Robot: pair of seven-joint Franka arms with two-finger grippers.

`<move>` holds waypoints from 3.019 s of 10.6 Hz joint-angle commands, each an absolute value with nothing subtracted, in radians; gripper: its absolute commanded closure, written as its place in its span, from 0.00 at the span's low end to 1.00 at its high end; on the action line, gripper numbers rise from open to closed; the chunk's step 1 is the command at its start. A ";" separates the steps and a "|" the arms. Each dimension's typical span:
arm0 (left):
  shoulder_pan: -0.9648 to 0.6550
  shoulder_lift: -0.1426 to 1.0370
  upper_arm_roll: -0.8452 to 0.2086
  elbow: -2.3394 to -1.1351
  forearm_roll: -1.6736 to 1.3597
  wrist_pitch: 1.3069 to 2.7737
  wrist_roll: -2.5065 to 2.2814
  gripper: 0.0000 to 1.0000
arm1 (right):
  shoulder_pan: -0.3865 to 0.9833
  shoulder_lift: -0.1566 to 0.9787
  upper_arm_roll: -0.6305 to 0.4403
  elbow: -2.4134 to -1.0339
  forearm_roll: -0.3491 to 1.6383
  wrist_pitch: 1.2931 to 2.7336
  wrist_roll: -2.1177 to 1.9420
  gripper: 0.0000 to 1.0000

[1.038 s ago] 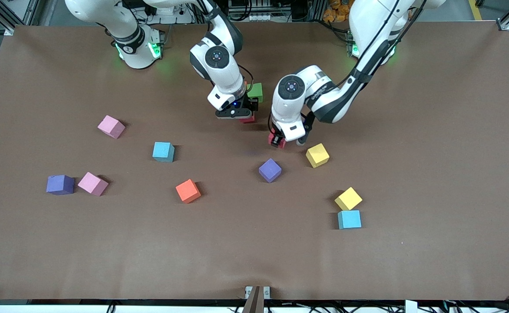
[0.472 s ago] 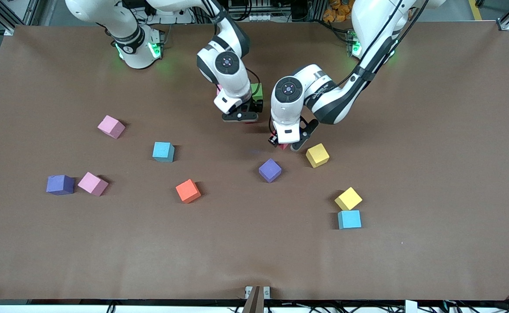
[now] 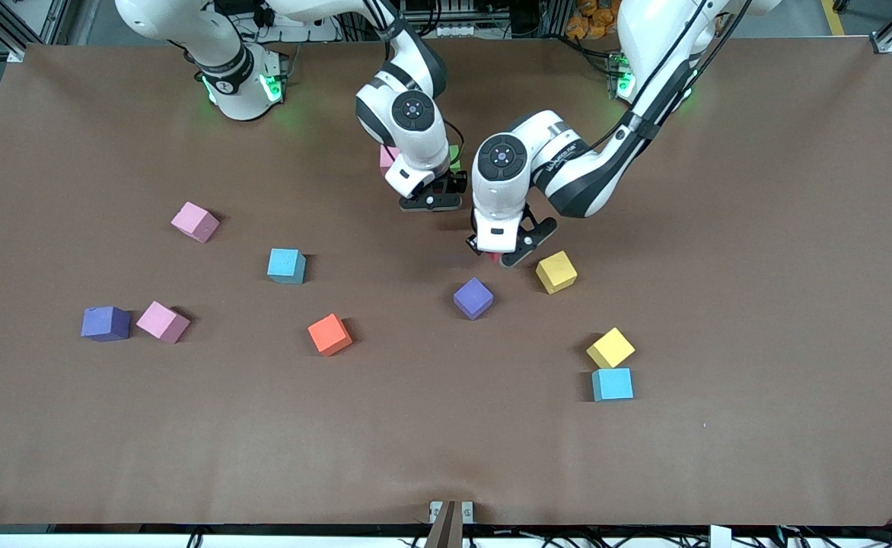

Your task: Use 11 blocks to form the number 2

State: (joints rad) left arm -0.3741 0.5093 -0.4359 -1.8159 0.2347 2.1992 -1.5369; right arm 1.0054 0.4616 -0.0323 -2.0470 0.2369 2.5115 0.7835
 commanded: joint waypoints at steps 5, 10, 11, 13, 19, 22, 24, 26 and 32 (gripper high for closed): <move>-0.371 0.466 -0.466 -1.799 0.242 2.172 -1.372 1.00 | 1.037 0.502 -0.051 -1.999 0.227 2.514 0.857 0.67; -0.367 0.476 -0.469 -1.813 0.225 2.197 -1.325 1.00 | 1.058 0.511 -0.051 -2.000 0.225 2.517 0.871 0.67; -0.368 0.476 -0.469 -1.822 0.227 2.207 -1.318 1.00 | 1.058 0.511 -0.051 -2.000 0.227 2.516 0.871 0.67; -0.368 0.472 -0.474 -1.828 0.227 2.209 -1.290 1.00 | 1.062 0.509 -0.051 -2.002 0.224 2.514 0.891 0.67; -0.307 0.462 -0.486 -1.804 0.207 2.206 -1.295 1.00 | 1.066 0.506 -0.051 -2.011 0.225 2.505 0.894 0.67; -0.250 0.462 -0.485 -1.795 0.209 2.195 -1.295 1.00 | 1.072 0.506 -0.051 -2.019 0.225 2.503 0.894 0.67; -0.210 0.465 -0.486 -1.757 0.209 2.187 -1.249 1.00 | 1.078 0.508 -0.051 -2.020 0.225 2.503 0.894 0.67; -0.155 0.477 -0.482 -1.723 0.209 2.184 -1.159 1.00 | 1.083 0.511 -0.051 -2.020 0.224 2.503 0.894 0.67; -0.159 0.483 -0.480 -1.691 0.222 2.125 -1.121 1.00 | 1.083 0.512 -0.048 -2.029 0.222 2.502 0.891 0.65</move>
State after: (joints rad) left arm -0.1485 0.4789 -0.4778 -1.7293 0.2296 2.1845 -1.1411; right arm 1.0594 0.4976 -0.0368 -2.0201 0.2348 2.5070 0.8619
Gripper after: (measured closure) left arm 0.383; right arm 0.427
